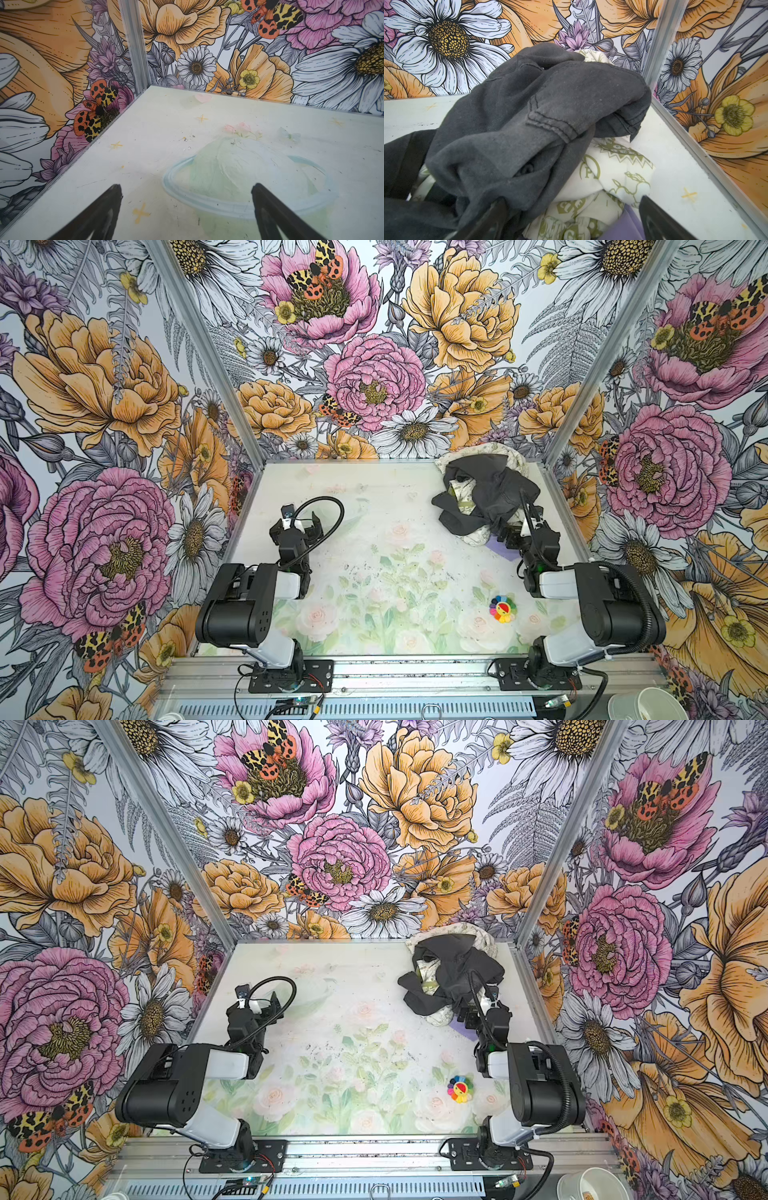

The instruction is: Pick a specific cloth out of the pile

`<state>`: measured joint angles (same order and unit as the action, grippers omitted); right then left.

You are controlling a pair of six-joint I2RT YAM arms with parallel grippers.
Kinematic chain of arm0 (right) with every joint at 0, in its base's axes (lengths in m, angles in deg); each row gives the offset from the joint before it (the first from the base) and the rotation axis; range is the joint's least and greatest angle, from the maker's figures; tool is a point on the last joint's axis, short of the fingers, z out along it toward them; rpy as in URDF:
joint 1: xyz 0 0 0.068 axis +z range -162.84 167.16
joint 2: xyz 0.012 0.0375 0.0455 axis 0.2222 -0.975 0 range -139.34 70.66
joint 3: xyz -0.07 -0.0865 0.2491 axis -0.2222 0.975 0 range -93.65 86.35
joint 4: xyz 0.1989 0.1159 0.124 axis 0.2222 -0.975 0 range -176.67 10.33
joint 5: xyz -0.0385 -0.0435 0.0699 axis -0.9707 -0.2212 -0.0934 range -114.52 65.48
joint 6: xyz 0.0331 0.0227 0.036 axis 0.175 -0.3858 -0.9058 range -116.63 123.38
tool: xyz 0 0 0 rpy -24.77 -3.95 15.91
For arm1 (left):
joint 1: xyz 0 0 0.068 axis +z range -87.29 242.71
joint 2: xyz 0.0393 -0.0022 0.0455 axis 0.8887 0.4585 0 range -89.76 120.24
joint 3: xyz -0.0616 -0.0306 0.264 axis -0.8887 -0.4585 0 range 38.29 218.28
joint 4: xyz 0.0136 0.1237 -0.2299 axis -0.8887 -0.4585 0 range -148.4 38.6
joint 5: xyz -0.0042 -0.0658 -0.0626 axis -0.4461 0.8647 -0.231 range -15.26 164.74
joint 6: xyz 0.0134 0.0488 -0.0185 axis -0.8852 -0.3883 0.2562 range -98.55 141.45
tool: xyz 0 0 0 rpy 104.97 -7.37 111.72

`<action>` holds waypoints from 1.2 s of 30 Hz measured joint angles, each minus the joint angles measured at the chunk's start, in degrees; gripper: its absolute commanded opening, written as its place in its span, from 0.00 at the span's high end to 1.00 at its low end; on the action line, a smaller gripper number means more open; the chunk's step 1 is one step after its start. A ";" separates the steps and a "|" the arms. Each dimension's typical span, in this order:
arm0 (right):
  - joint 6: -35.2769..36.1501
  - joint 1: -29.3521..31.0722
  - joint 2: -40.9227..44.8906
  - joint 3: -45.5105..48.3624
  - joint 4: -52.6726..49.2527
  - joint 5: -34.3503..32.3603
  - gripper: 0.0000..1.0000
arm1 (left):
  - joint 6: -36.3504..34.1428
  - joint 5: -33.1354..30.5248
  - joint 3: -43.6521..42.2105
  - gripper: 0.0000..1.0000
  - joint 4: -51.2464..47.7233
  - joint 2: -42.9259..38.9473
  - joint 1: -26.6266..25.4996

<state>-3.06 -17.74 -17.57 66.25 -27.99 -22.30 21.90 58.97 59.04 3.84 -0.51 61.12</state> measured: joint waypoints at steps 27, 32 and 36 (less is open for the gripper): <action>0.07 0.74 0.02 -0.46 -0.70 -1.09 0.01 | 0.00 0.02 0.00 0.01 0.00 0.00 -0.04; 0.07 0.87 0.00 -0.46 -0.72 -1.40 0.01 | 0.00 0.00 0.00 0.01 0.00 0.00 -0.04; 0.07 0.96 0.13 -0.46 -1.16 -1.53 0.01 | -0.07 0.07 -0.37 0.01 0.66 -0.11 -0.07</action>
<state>-3.00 -16.78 -17.43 65.79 -29.15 -23.83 21.83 59.03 58.67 4.50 -0.62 61.06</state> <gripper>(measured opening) 0.995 0.986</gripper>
